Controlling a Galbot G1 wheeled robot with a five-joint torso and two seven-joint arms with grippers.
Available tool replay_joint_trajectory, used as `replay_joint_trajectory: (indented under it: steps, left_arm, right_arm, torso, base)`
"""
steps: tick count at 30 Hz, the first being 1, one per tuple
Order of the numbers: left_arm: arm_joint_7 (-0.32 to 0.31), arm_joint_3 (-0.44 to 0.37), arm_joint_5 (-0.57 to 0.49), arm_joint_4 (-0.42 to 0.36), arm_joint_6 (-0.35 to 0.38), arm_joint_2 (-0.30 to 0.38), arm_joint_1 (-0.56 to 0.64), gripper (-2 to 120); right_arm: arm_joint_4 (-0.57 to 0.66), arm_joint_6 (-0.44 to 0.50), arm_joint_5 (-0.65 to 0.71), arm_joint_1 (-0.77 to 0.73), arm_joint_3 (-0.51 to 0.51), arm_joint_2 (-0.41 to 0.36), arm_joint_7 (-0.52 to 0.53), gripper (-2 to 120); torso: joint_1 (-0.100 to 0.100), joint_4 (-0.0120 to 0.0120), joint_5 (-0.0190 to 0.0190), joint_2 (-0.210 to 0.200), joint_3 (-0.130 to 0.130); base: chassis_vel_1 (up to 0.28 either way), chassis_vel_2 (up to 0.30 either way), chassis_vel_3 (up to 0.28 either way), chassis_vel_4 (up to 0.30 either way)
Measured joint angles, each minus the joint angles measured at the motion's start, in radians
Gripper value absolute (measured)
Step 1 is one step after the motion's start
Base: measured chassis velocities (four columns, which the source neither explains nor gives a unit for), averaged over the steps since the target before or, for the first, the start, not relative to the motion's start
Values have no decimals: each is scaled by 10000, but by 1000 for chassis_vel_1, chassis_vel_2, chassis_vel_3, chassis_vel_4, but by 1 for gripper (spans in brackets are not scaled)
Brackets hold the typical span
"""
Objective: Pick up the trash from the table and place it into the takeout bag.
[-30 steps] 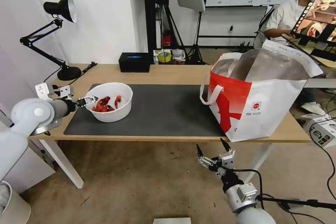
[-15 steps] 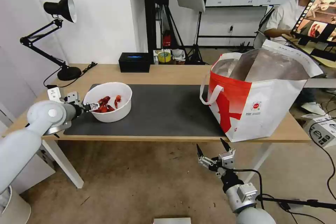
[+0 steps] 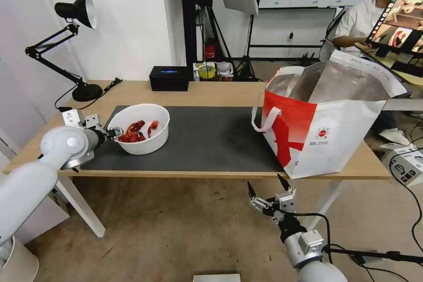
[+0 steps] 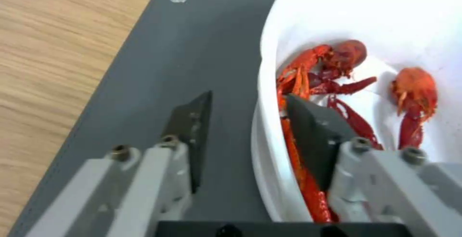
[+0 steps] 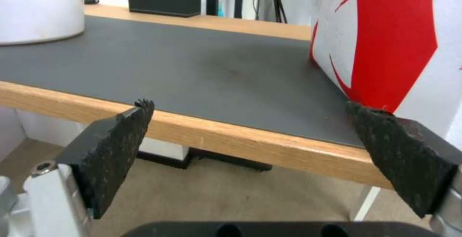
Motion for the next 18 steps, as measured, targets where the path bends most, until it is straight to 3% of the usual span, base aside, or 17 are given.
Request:
replay_joint_trajectory:
  steps: [11,18]
  left_arm:
    - [79,-58,-63,-388,-576,113,142,1]
    - [186,-106,-45,-898,-661,264,17,0]
  right_arm:
    - [0,0,0,0,0,0,0,100]
    - [0,0,0,0,0,0,0,100]
  torso:
    - [0,0,0,-1,0]
    - [1,0,1,-1,0]
  base:
    - [0,0,0,0]
    - [0,0,0,0]
